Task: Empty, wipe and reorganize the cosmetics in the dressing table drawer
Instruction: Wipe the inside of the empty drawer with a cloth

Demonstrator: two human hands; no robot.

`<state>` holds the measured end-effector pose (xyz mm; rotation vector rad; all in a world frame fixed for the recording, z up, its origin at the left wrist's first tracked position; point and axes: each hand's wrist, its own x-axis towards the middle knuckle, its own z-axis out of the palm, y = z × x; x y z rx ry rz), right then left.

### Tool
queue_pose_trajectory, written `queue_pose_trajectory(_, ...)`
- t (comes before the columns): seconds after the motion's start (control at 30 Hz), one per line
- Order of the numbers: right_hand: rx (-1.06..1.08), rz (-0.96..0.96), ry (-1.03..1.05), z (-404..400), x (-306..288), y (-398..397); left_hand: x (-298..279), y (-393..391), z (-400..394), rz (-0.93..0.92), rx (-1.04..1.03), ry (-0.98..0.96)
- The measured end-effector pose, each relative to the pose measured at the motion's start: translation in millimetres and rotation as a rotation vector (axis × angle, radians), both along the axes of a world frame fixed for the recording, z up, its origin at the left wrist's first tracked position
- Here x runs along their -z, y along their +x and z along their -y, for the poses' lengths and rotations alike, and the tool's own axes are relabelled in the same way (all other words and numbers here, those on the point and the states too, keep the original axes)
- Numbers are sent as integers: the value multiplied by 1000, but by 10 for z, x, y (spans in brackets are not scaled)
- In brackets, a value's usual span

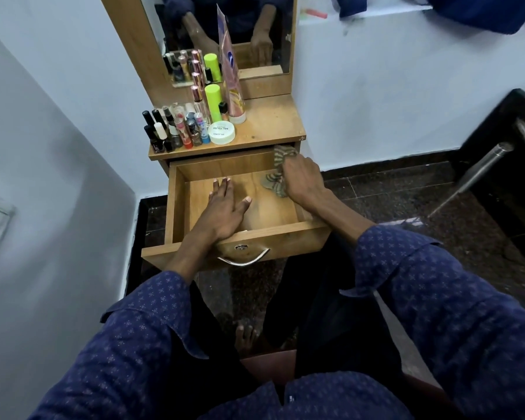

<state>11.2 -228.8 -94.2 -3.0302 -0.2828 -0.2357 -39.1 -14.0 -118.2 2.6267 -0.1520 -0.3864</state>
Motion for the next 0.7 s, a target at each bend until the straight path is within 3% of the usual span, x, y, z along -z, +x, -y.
queue_pose_trajectory(0.1,-37,-23,-38,39,-24,-178,5,29,-7,-7,12,13)
queue_pose_trajectory(0.27,-60,-97,130,279,26,-122,71,18,49,-39,89,54)
queue_pose_trajectory(0.5,-251,-213,-100,203,-267,223,17,29,7,14,95,73)
queue_pose_trajectory(0.7,-193,-270,166,490,-374,-165,57,39,-12,22,84,59)
